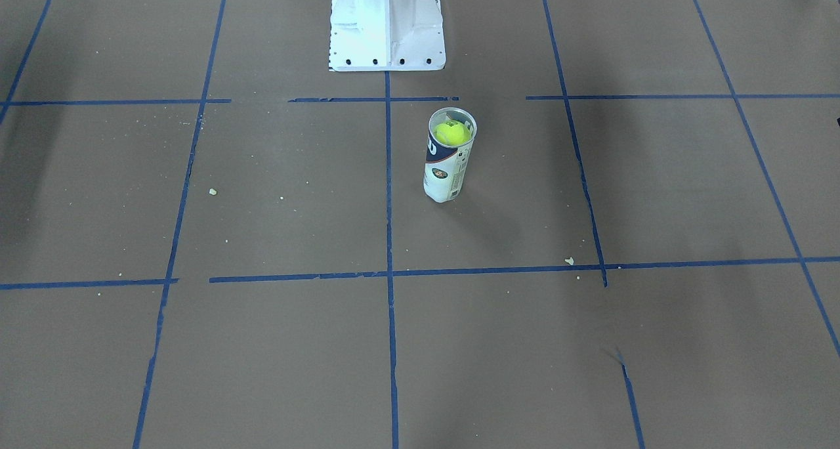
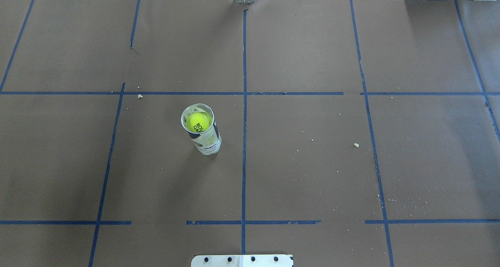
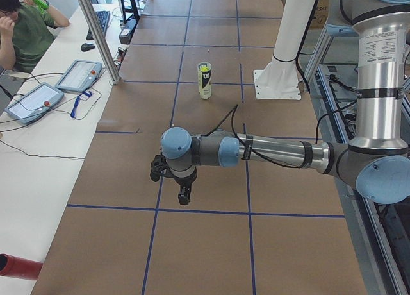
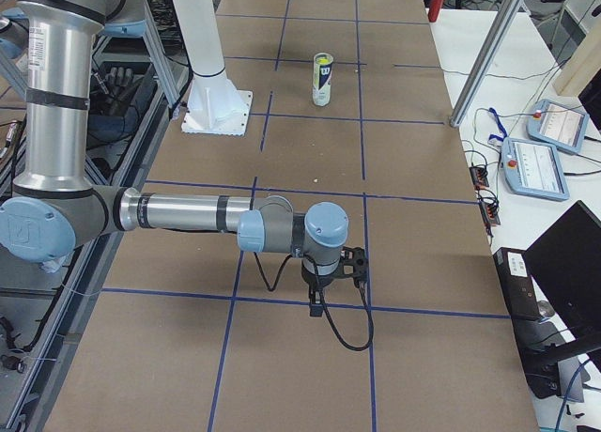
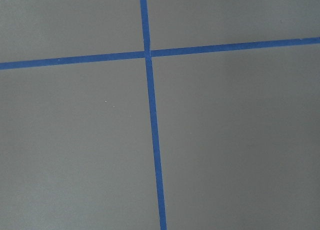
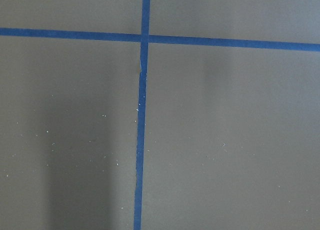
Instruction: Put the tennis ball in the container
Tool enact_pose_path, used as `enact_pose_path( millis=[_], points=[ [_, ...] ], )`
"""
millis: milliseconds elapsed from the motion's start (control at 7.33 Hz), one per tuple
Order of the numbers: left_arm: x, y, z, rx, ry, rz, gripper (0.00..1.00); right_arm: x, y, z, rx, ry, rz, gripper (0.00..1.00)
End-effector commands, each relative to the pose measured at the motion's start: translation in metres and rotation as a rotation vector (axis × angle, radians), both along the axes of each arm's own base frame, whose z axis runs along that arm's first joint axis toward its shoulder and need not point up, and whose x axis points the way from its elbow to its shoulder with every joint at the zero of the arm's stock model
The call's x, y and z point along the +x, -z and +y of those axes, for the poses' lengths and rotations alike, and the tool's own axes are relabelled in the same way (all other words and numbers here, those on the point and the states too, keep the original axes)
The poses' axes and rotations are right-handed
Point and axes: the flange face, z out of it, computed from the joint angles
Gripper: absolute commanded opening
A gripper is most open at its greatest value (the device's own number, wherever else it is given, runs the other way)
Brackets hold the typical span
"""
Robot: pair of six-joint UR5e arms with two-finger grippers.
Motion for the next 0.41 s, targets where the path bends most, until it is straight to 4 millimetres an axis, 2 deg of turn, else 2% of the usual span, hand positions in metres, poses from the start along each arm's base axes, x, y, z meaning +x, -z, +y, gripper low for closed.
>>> enact_pose_path(
  millis=[0, 273],
  points=[
    [0.0000, -0.0004, 0.0004, -0.001, 0.000, 0.000, 1.00, 0.0000, -0.0002, 0.0001, 0.000, 0.000, 0.000, 1.00],
    [0.0001, -0.0019, -0.0001, -0.004, 0.000, 0.001, 1.00, 0.0000, 0.0005, -0.0007, 0.002, 0.000, 0.000, 1.00]
  ],
)
